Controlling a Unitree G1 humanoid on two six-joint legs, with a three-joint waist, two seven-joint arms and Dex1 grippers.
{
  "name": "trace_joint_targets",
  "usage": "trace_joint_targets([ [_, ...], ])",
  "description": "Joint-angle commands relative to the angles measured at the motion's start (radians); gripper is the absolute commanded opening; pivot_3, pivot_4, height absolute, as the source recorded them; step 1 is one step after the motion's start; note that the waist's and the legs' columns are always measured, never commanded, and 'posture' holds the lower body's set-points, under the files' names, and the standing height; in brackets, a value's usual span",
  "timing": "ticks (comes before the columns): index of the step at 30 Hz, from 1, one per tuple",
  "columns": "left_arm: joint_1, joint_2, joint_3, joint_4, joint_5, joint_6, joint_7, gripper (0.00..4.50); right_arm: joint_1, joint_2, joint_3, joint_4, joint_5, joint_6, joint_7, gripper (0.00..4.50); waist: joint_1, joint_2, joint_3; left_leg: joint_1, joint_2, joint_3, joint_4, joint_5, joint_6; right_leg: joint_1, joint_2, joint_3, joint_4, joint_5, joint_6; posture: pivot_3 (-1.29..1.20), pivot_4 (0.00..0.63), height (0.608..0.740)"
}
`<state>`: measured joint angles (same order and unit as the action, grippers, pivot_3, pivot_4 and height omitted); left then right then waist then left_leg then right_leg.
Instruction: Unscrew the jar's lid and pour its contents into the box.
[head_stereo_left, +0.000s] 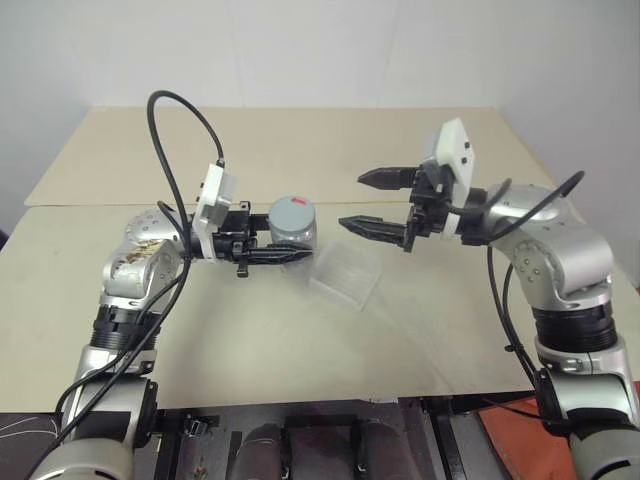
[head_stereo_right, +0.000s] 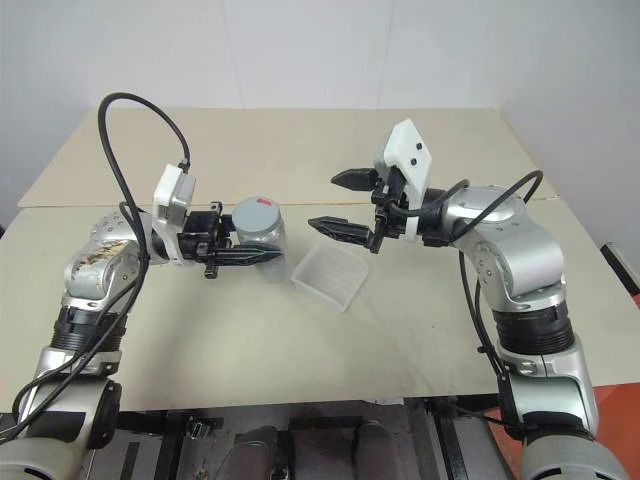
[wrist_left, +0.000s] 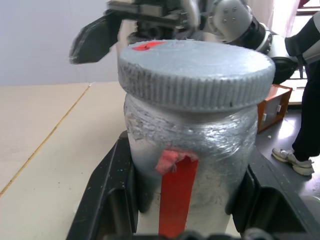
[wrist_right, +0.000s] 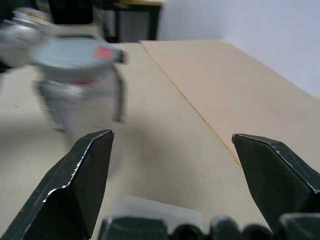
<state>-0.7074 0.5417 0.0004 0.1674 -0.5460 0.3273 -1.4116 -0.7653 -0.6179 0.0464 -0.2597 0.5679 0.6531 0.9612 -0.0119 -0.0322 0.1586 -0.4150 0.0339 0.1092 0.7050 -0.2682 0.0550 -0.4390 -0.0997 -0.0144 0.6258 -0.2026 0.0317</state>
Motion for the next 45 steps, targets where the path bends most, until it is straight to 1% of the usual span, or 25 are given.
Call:
trace_joint_targets([
  [1, -0.037, -0.014, 0.001, -0.002, 0.002, -0.024, 0.003, 1.91, -0.017, 0.022, -0.019, -0.105, 0.055, 0.016, -0.018, 4.44, -0.001, 0.0, 0.0, 0.0, 0.0, 0.0, 0.0, 0.0, 0.0, 0.0, 0.0, 0.0, 0.0, 0.0, 0.0, 0.0, 0.15, 0.74],
  [6, -0.048, -0.026, -0.003, 0.005, 0.006, -0.024, -0.005, 1.91, -0.06, 0.113, 0.036, -0.126, 0.046, 0.035, -0.101, 4.44, -0.001, 0.0, 0.0, 0.0, 0.0, 0.0, 0.0, 0.0, 0.0, 0.0, 0.0, 0.0, 0.0, 0.0, 0.0, 0.0, 0.15, 0.74],
  [12, -0.044, -0.03, -0.003, -0.008, 0.001, -0.016, -0.01, 1.91, -0.121, 0.199, 0.138, -0.034, -0.064, -0.008, -0.153, 4.44, -0.001, 0.0, 0.0, 0.0, 0.0, 0.0, 0.0, 0.001, -0.001, 0.0, 0.0, 0.0, 0.001, 0.0, 0.0, 0.0, 0.15, 0.74],
  [17, -0.044, -0.024, -0.001, -0.009, 0.003, -0.016, -0.012, 1.91, -0.135, 0.222, 0.134, 0.026, -0.096, -0.019, -0.154, 4.44, 0.003, 0.0, 0.0, 0.0, 0.0, 0.0, 0.0, 0.002, -0.003, 0.0, 0.0, -0.001, 0.002, 0.0, 0.0, 0.0, 0.15, 0.74],
  [23, -0.045, -0.012, 0.004, -0.007, 0.005, -0.017, -0.016, 1.91, -0.137, 0.212, 0.09, 0.048, -0.078, -0.021, -0.129, 4.44, -0.001, 0.0, 0.0, 0.0, 0.0, 0.0, 0.0, 0.002, -0.003, 0.0, 0.0, 0.0, 0.002, 0.0, 0.0, 0.0, 0.15, 0.74],
  [31, -0.046, -0.001, 0.0, -0.006, 0.005, -0.019, -0.032, 1.91, -0.119, 0.147, 0.04, 0.057, -0.06, -0.028, -0.081, 4.44, 0.0, 0.0, 0.0, 0.0, 0.0, 0.0, 0.0, 0.002, -0.003, 0.0, 0.0, 0.0, 0.002, 0.0, 0.0, 0.0, 0.15, 0.74],
  [45, -0.041, 0.025, 0.002, -0.021, -0.009, -0.004, -0.052, 1.91, -0.109, 0.108, 0.015, 0.073, -0.043, -0.023, -0.078, 4.44, -0.001, 0.0, 0.0, 0.0, 0.0, 0.0, 0.0, 0.001, -0.002, 0.0, 0.0, 0.0, 0.002, 0.0, 0.0, 0.0, 0.15, 0.74],
])
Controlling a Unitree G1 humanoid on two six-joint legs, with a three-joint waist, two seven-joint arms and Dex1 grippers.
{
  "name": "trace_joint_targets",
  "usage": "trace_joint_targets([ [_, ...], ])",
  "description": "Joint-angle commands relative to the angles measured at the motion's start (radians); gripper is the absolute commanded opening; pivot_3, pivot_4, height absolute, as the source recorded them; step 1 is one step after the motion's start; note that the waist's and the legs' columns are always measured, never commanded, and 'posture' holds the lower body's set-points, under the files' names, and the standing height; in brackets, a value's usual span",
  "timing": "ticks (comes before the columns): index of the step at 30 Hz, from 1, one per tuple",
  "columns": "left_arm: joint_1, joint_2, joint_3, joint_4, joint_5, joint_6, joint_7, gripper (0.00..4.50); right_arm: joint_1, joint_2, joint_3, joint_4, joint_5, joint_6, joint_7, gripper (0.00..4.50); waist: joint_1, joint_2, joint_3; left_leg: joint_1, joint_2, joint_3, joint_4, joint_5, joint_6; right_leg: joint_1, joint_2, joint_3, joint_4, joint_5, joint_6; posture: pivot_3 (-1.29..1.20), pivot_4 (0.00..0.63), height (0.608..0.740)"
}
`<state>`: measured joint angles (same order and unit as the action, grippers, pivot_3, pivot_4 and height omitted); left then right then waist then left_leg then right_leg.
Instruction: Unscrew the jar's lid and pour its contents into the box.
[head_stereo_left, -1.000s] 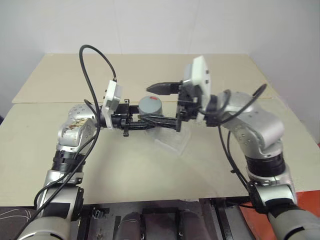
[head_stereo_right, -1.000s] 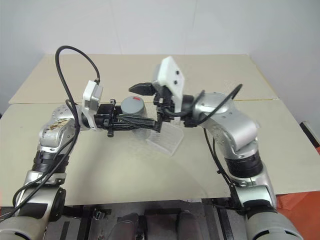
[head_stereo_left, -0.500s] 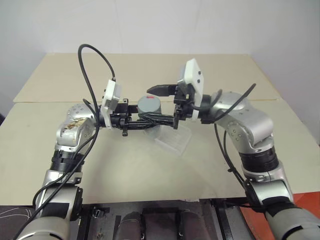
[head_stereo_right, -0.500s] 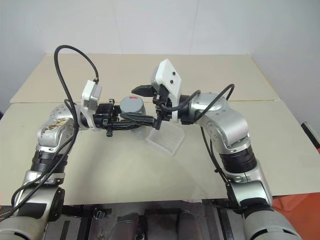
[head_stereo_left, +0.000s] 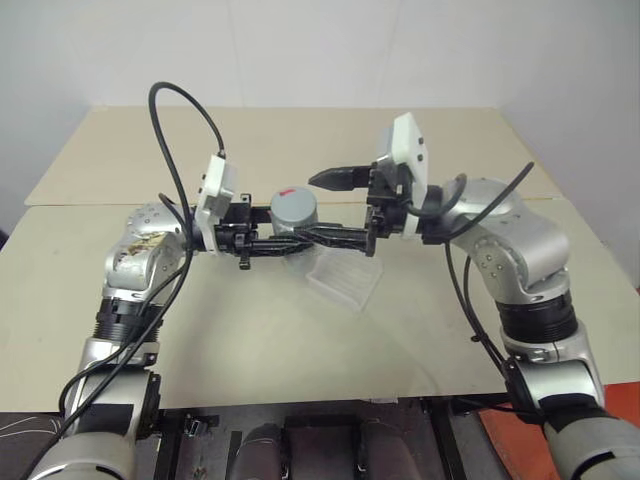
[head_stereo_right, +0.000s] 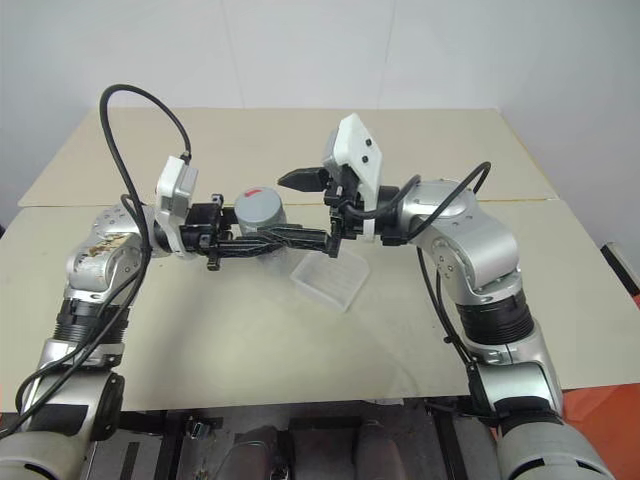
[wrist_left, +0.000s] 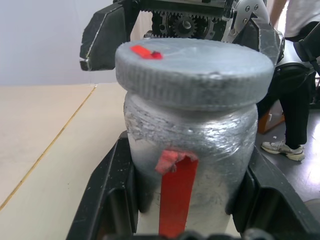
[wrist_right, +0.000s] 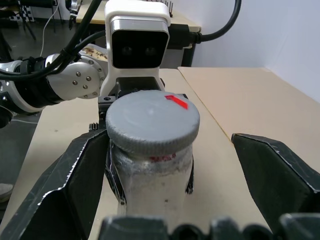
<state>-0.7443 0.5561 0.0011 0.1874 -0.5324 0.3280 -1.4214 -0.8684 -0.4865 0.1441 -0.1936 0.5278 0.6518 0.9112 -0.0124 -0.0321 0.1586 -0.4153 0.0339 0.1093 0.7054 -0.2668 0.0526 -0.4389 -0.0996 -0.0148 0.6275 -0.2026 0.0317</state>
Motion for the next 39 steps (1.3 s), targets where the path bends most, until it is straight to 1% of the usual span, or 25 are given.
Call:
trace_joint_targets([
  [1, -0.001, 0.013, 0.001, -0.044, -0.024, -0.003, -0.044, 1.91, -0.005, -0.029, -0.083, 0.009, -0.004, -0.022, -0.025, 4.44, 0.0, 0.0, 0.0, 0.0, 0.0, 0.0, 0.0, 0.0, 0.0, 0.0, 0.0, 0.0, 0.0, 0.0, 0.0, 0.0, 0.15, 0.74],
  [8, 0.012, 0.024, 0.005, -0.047, -0.025, -0.001, -0.056, 1.91, 0.004, -0.063, -0.084, 0.014, -0.008, -0.022, -0.005, 4.44, 0.001, 0.0, 0.0, 0.0, 0.0, 0.0, 0.0, 0.0, 0.0, 0.0, 0.0, 0.0, 0.0, 0.0, 0.0, 0.0, 0.15, 0.74],
  [14, 0.007, 0.018, 0.006, -0.029, -0.016, -0.005, -0.053, 1.91, 0.039, -0.101, -0.088, -0.034, 0.002, -0.01, 0.019, 4.44, 0.0, 0.0, 0.0, 0.0, 0.0, 0.0, 0.0, -0.001, 0.001, 0.0, 0.0, 0.0, 0.0, 0.0, 0.0, 0.0, 0.15, 0.74],
  [19, -0.009, -0.001, 0.003, 0.004, -0.001, -0.021, -0.038, 1.91, 0.068, -0.132, -0.106, -0.119, 0.07, 0.02, 0.053, 4.44, 0.001, 0.0, 0.0, 0.0, 0.0, 0.0, 0.0, -0.001, 0.002, 0.0, 0.0, 0.0, -0.001, 0.0, 0.0, 0.0, 0.15, 0.74],
  [23, -0.017, -0.018, -0.006, 0.019, 0.008, -0.027, -0.036, 1.91, 0.06, -0.096, -0.105, -0.199, 0.131, 0.073, 0.004, 4.44, 0.0, 0.0, 0.0, 0.0, 0.0, 0.0, 0.0, -0.001, 0.002, 0.0, 0.0, 0.0, -0.001, 0.0, 0.0, 0.0, 0.15, 0.74],
  [31, -0.023, -0.034, -0.013, 0.019, 0.014, -0.029, -0.043, 1.91, 0.002, 0.006, -0.023, -0.207, 0.089, 0.16, -0.157, 4.44, 0.0, 0.0, 0.0, 0.0, 0.0, 0.0, 0.0, -0.001, 0.002, 0.0, 0.0, 0.0, 0.0, 0.0, 0.0, 0.0, 0.15, 0.74],
  [39, -0.017, -0.032, -0.011, 0.006, 0.011, -0.026, -0.038, 1.91, -0.008, 0.036, 0.014, -0.192, 0.065, 0.181, -0.188, 4.44, 0.002, 0.0, 0.0, 0.0, 0.0, 0.0, 0.0, -0.001, 0.002, 0.0, 0.0, 0.0, 0.0, 0.0, 0.0, 0.0, 0.15, 0.74],
])
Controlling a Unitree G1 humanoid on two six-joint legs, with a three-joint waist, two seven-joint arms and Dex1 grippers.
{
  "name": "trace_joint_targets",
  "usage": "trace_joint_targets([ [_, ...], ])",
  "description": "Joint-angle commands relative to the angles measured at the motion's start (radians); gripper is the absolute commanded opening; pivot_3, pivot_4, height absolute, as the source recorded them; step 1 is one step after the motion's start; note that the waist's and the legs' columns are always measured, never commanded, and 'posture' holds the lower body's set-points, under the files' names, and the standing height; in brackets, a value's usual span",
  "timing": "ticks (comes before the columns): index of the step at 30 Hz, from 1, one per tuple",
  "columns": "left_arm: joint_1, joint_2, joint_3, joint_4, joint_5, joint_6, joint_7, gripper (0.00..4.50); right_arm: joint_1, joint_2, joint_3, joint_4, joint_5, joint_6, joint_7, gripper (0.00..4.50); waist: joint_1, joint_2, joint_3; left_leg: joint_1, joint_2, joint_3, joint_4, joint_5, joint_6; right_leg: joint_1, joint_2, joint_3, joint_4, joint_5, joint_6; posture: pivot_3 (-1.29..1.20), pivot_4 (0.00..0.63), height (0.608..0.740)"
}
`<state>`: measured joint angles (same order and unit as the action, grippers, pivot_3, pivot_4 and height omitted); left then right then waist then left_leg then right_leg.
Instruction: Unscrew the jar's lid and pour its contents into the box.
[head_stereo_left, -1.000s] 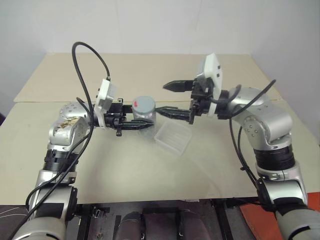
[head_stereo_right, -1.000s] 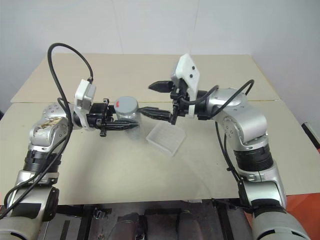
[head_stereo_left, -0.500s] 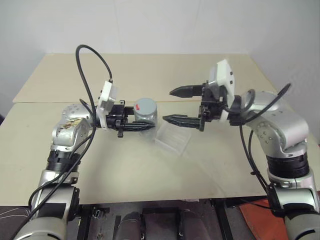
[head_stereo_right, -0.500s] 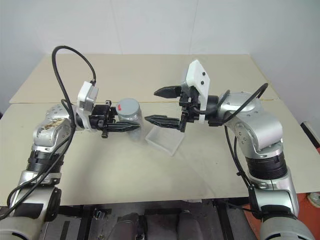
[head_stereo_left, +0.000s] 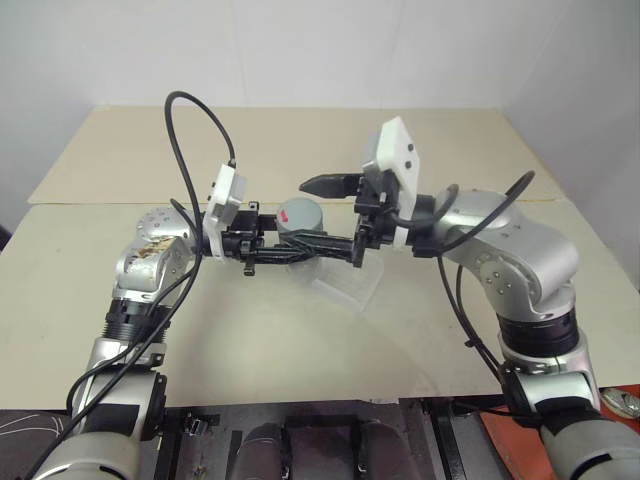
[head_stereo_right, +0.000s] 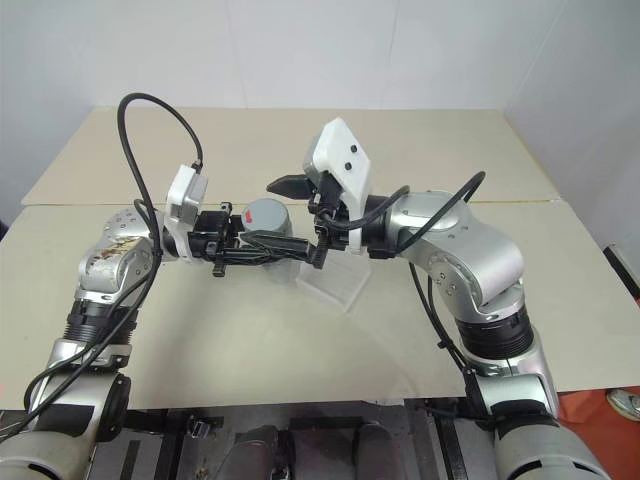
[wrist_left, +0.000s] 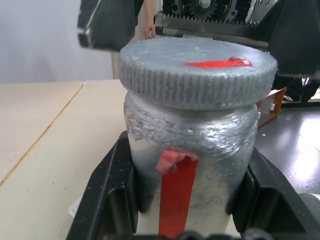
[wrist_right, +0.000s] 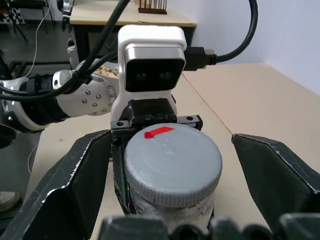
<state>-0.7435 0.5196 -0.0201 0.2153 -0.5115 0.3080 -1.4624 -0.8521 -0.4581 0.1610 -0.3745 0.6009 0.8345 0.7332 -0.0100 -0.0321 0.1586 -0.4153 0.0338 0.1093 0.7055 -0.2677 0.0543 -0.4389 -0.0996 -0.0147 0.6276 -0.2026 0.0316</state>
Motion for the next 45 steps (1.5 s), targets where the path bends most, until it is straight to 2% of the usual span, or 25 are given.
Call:
trace_joint_targets([
  [1, -0.016, 0.006, 0.011, -0.024, -0.01, -0.006, 0.003, 1.91, -0.024, 0.01, -0.002, -0.01, -0.007, -0.001, -0.01, 4.44, -0.002, 0.0, 0.0, 0.0, 0.0, 0.0, 0.0, 0.0, 0.0, 0.0, 0.0, 0.0, 0.0, 0.0, 0.0, 0.0, 0.15, 0.74],
  [3, -0.014, 0.01, 0.014, -0.026, -0.011, -0.005, 0.003, 1.91, -0.026, 0.013, 0.0, -0.006, -0.003, 0.001, -0.005, 4.44, -0.002, 0.0, 0.0, 0.0, 0.0, 0.0, 0.0, 0.0, 0.0, 0.0, 0.0, 0.0, 0.0, 0.0, 0.0, 0.0, 0.15, 0.74],
  [4, -0.013, 0.011, 0.014, -0.027, -0.011, -0.005, 0.003, 1.91, -0.026, 0.013, 0.003, -0.004, -0.003, 0.0, 0.0, 4.27, -0.002, 0.0, 0.0, 0.0, 0.0, 0.0, 0.0, 0.0, 0.0, 0.0, 0.0, 0.0, 0.0, 0.0, 0.0, 0.0, 0.15, 0.74],
  [6, -0.011, 0.014, 0.015, -0.029, -0.011, -0.005, 0.004, 1.91, -0.025, 0.016, 0.006, -0.003, -0.003, 0.0, 0.001, 3.88, -0.002, 0.0, 0.0, 0.0, 0.0, 0.0, 0.0, 0.0, 0.0, 0.0, 0.0, 0.0, 0.0, 0.0, 0.0, 0.0, 0.15, 0.74],
  [9, -0.008, 0.017, 0.016, -0.034, -0.011, -0.004, 0.006, 1.91, -0.025, 0.023, 0.005, 0.0, -0.004, -0.003, -0.002, 2.89, -0.002, 0.0, 0.0, 0.0, 0.0, 0.0, 0.0, 0.0, 0.0, 0.0, 0.0, 0.0, 0.0, 0.0, 0.0, 0.0, 0.15, 0.74],
  [10, -0.008, 0.018, 0.016, -0.035, -0.011, -0.004, 0.006, 1.91, -0.029, 0.025, -0.001, 0.004, -0.002, -0.003, -0.004, 2.75, -0.002, 0.0, 0.0, 0.0, 0.0, 0.0, 0.0, 0.0, 0.0, 0.0, 0.0, 0.0, 0.0, 0.0, 0.0, 0.0, 0.15, 0.74],
  [16, -0.003, 0.022, 0.011, -0.03, -0.006, -0.008, 0.001, 1.91, -0.066, 0.038, -0.082, 0.037, 0.076, 0.037, -0.01, 2.75, -0.002, 0.0, 0.0, 0.0, 0.0, 0.0, 0.0, 0.0, 0.0, 0.0, 0.0, 0.0, 0.0, 0.0, 0.0, 0.0, 0.15, 0.74],
  [21, 0.008, 0.022, -0.002, -0.023, 0.007, -0.028, -0.01, 1.91, -0.137, 0.054, -0.22, 0.079, 0.292, 0.189, -0.032, 2.75, -0.002, 0.0, 0.0, 0.0, 0.0, 0.0, 0.0, 0.0, 0.0, 0.0, 0.0, 0.0, 0.0, 0.0, 0.0, 0.0, 0.15, 0.74],
  [23, 0.007, 0.02, -0.002, -0.02, 0.008, -0.031, -0.01, 1.91, -0.143, 0.046, -0.236, 0.078, 0.31, 0.204, -0.043, 2.75, -0.001, 0.0, 0.0, 0.0, 0.0, 0.0, 0.0, 0.0, 0.0, 0.0, 0.0, 0.0, 0.0, 0.0, 0.0, 0.0, 0.15, 0.74],
  [25, 0.004, 0.019, 0.001, -0.016, 0.008, -0.033, -0.007, 1.91, -0.126, 0.021, -0.218, 0.057, 0.255, 0.159, -0.046, 2.75, -0.002, 0.0, 0.0, 0.0, 0.0, 0.0, 0.0, 0.0, 0.001, 0.0, 0.0, 0.0, 0.0, 0.0, 0.0, 0.0, 0.15, 0.74],
  [30, -0.002, 0.023, 0.024, -0.006, 0.005, -0.03, 0.02, 1.91, 0.038, -0.1, -0.163, 0.035, -0.012, -0.068, -0.069, 2.75, 0.002, 0.0, 0.0, 0.0, 0.0, 0.0, 0.0, -0.001, 0.001, 0.0, 0.0, 0.0, -0.001, 0.0, 0.0, 0.0, 0.15, 0.74],
  [33, 0.003, 0.038, 0.041, -0.009, 0.0, -0.025, 0.031, 1.91, 0.198, -0.156, -0.207, 0.026, -0.079, -0.139, -0.079, 2.75, 0.003, 0.0, 0.0, 0.0, 0.0, 0.0, 0.0, -0.001, 0.001, 0.0, 0.0, -0.001, -0.001, 0.0, 0.0, 0.0, 0.15, 0.74],
  [40, 0.01, 0.047, 0.053, -0.009, -0.005, -0.019, 0.048, 1.91, 0.581, -0.13, -0.281, 0.03, -0.188, -0.255, -0.179, 2.75, 0.002, 0.0, 0.0, 0.0, 0.0, 0.001, 0.0, 0.0, 0.0, 0.0, 0.0, 0.001, -0.003, 0.0, 0.0, 0.0, 0.15, 0.74],
  [45, 0.008, 0.036, 0.057, -0.015, -0.018, -0.006, 0.058, 1.91, 0.7, -0.097, -0.257, 0.076, -0.257, -0.29, -0.225, 2.75, -0.004, 0.0, 0.0, 0.002, 0.0, 0.0, 0.0, 0.0, 0.0, 0.0, 0.0, 0.002, -0.002, 0.0, 0.0, 0.0, 0.15, 0.74],
])
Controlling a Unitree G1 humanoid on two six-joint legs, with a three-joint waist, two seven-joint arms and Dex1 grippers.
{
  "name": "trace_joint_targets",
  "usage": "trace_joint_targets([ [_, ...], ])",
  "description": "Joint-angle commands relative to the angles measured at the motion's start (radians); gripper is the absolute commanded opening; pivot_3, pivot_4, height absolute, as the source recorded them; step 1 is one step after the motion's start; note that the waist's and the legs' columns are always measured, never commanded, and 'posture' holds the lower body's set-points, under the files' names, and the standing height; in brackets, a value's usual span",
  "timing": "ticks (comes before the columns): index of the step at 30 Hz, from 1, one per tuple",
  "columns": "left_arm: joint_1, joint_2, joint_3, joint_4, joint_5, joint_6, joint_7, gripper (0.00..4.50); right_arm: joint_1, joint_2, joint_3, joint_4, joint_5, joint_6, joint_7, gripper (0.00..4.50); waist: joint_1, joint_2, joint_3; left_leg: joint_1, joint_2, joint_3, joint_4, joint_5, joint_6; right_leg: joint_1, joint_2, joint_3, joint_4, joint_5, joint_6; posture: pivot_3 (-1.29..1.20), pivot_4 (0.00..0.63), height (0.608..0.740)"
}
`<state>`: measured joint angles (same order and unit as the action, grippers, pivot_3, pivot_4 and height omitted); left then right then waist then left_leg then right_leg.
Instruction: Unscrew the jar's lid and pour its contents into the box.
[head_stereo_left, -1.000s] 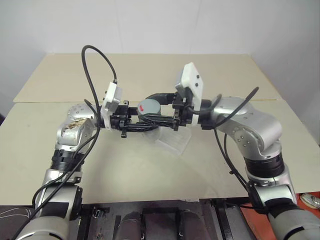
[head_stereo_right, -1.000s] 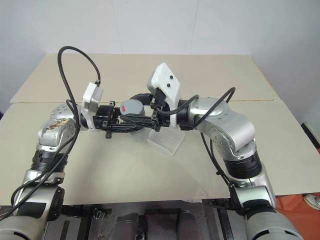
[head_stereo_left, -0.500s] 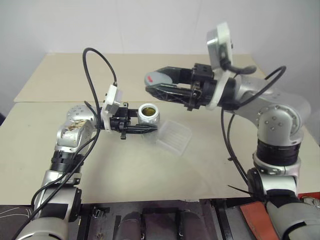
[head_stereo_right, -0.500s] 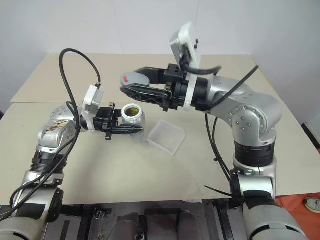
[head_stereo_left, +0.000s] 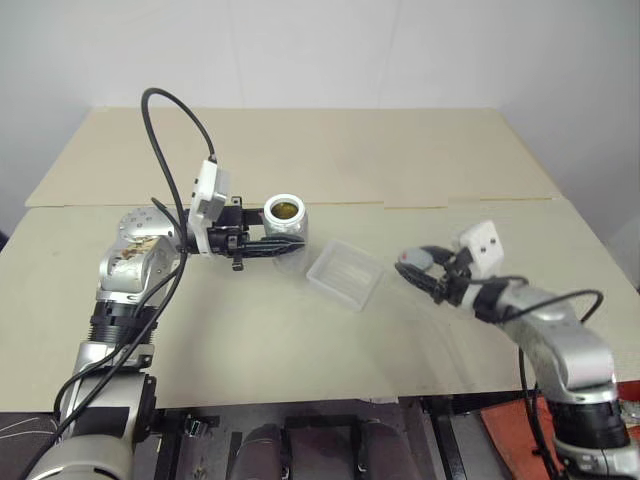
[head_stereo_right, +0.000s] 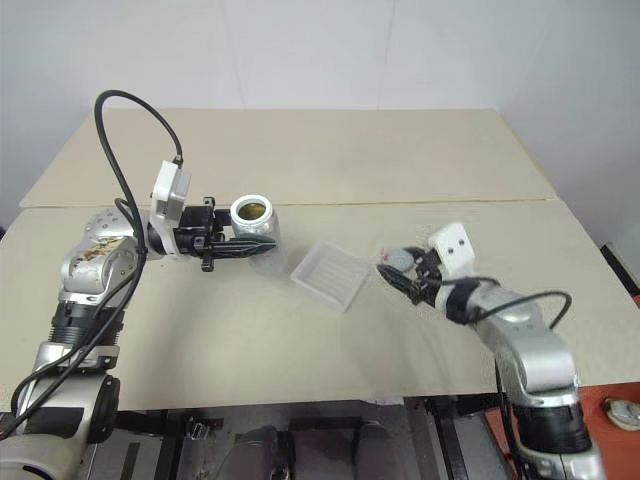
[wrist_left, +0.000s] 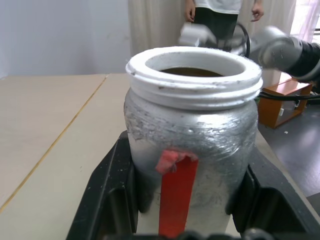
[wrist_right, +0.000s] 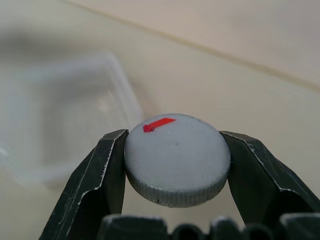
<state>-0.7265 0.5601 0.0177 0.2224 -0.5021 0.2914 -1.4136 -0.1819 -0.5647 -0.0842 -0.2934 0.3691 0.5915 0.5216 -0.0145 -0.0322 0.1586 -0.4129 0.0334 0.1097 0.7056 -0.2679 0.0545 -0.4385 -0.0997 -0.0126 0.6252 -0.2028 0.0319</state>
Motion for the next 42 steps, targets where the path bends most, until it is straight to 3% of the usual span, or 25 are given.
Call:
trace_joint_targets([
  [1, -0.01, -0.007, 0.02, -0.024, -0.029, 0.013, 0.014, 1.91, 0.054, 0.013, -0.004, 0.001, -0.032, -0.056, -0.007, 2.75, 0.001, 0.0, 0.0, 0.0, 0.0, 0.0, 0.0, 0.0, 0.0, 0.0, 0.0, 0.0, 0.0, 0.0, 0.0, 0.0, 0.15, 0.74],
  [7, -0.016, -0.026, 0.004, -0.028, 0.01, -0.038, 0.053, 1.91, 0.096, -0.007, -0.01, -0.025, -0.017, -0.045, 0.04, 4.46, 0.001, 0.0, 0.0, 0.001, 0.0, 0.0, 0.0, 0.0, 0.0, 0.001, 0.0, 0.0, 0.0, 0.0, 0.0, 0.0, 0.15, 0.74],
  [11, -0.038, -0.099, -0.033, 0.032, 0.222, -0.37, 0.233, 1.91, -0.012, -0.082, -0.126, -0.155, 0.24, 0.128, 0.15, 4.46, 0.006, 0.0, 0.0, 0.002, -0.001, -0.001, 0.0, 0.0, 0.0, 0.002, 0.0, 0.001, 0.0, 0.0, 0.0, 0.0, 0.15, 0.74],
  [13, -0.066, -0.122, -0.067, 0.129, 0.376, -0.631, 0.342, 1.91, -0.061, -0.128, -0.141, -0.196, 0.34, 0.213, 0.185, 4.46, 0.01, 0.0, 0.0, 0.003, -0.001, -0.002, 0.0, -0.001, 0.001, 0.003, 0.0, 0.0, -0.001, 0.0, -0.001, 0.0, 0.15, 0.74],
  [16, -0.16, -0.106, -0.155, 0.322, 0.744, -1.059, 0.673, 1.91, -0.113, -0.191, -0.127, -0.245, 0.442, 0.301, 0.231, 4.46, 0.023, 0.0, 0.0, 0.004, 0.0, -0.002, -0.001, -0.001, 0.001, 0.004, 0.0, -0.001, -0.003, 0.001, -0.001, 0.0, 0.15, 0.74],
  [18, -0.298, -0.017, -0.331, 0.403, 1.208, -1.232, 1.13, 1.91, -0.163, -0.205, -0.115, -0.244, 0.508, 0.354, 0.242, 4.46, 0.03, -0.003, 0.002, 0.003, 0.0, -0.002, -0.001, -0.001, 0.001, 0.004, 0.0, -0.001, -0.004, 0.001, -0.001, 0.0, 0.15, 0.74],
  [19, -0.369, 0.01, -0.437, 0.433, 1.411, -1.232, 1.372, 1.91, -0.184, -0.215, -0.103, -0.245, 0.52, 0.366, 0.253, 4.46, 0.031, -0.003, 0.002, 0.002, -0.001, -0.002, -0.001, -0.001, 0.001, 0.004, -0.001, -0.002, -0.004, 0.002, -0.001, 0.0, 0.15, 0.74],
  [21, -0.467, 0.03, -0.594, 0.502, 1.644, -1.198, 1.675, 1.91, -0.213, -0.227, -0.081, -0.242, 0.523, 0.38, 0.259, 4.46, 0.037, -0.002, 0.001, 0.0, -0.002, -0.003, -0.001, -0.002, 0.003, 0.004, -0.002, -0.002, -0.008, 0.004, 0.0, 0.0, 0.15, 0.74],
  [26, -0.606, -0.023, -0.881, 0.624, 1.962, -1.059, 2.065, 1.91, -0.274, -0.223, -0.056, -0.22, 0.521, 0.38, 0.252, 4.46, 0.042, -0.002, 0.001, -0.004, -0.002, 0.002, 0.0, -0.005, 0.009, 0.004, -0.005, -0.003, -0.011, 0.006, 0.006, 0.0, 0.15, 0.74],
  [31, -0.631, -0.062, -1.007, 0.581, 2.084, -0.938, 2.152, 1.91, -0.285, -0.211, -0.053, -0.224, 0.526, 0.377, 0.231, 4.46, 0.042, -0.002, 0.001, -0.017, -0.002, 0.005, 0.006, 0.0, 0.001, -0.005, -0.004, -0.008, -0.009, 0.006, 0.007, 0.0, 0.15, 0.74],
  [42, -0.624, -0.053, -0.992, 0.557, 2.02, -0.924, 2.081, 1.91, -0.24, -0.21, -0.083, -0.257, 0.547, 0.364, 0.195, 4.46, 0.041, -0.002, 0.001, -0.017, -0.002, 0.005, 0.008, -0.001, 0.002, -0.004, -0.005, -0.008, -0.009, 0.006, 0.007, 0.0, 0.15, 0.74],
])
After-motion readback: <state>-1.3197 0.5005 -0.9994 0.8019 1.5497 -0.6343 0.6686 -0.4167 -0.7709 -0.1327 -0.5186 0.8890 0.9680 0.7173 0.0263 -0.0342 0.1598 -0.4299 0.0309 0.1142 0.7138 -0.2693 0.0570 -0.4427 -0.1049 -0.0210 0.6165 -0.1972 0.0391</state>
